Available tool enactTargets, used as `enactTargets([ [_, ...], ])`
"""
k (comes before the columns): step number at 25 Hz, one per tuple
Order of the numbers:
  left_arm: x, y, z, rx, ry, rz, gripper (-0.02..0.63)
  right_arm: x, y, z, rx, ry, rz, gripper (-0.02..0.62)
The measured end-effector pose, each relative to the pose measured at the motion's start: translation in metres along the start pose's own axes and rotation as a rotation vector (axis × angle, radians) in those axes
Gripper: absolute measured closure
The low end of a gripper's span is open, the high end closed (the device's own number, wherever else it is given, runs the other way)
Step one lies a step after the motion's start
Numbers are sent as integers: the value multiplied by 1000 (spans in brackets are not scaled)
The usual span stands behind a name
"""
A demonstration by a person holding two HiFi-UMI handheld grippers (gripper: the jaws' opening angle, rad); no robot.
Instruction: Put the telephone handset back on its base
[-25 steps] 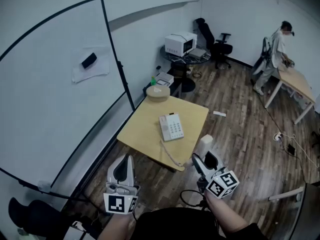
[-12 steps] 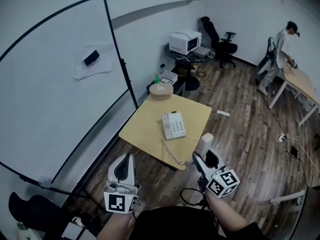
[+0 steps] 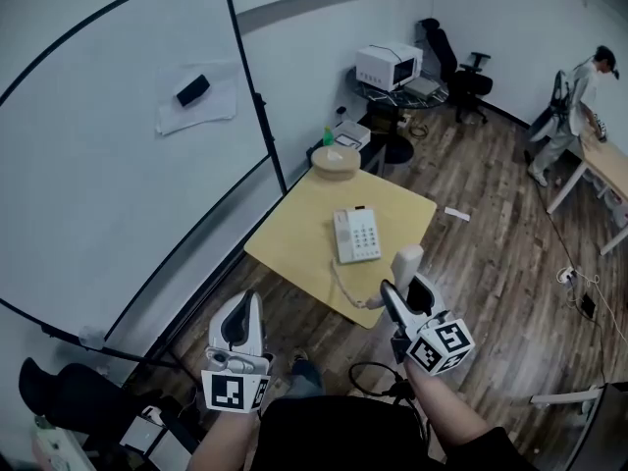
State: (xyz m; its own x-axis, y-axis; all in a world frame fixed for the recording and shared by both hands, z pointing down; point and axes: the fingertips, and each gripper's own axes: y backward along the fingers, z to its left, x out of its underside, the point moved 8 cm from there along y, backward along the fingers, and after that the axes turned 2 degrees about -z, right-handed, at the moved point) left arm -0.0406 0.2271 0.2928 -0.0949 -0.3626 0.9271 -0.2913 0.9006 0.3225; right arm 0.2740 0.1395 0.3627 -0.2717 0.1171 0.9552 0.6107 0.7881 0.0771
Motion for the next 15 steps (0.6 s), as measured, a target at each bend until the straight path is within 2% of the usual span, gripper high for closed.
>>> enactTargets([
  [7,35,-40,38,-10,24,-7,606,2,-60,-8,23,31,19,367],
  [15,81,-122,107,31,60,-35,606,10,-143,-17,87,65,58,367],
])
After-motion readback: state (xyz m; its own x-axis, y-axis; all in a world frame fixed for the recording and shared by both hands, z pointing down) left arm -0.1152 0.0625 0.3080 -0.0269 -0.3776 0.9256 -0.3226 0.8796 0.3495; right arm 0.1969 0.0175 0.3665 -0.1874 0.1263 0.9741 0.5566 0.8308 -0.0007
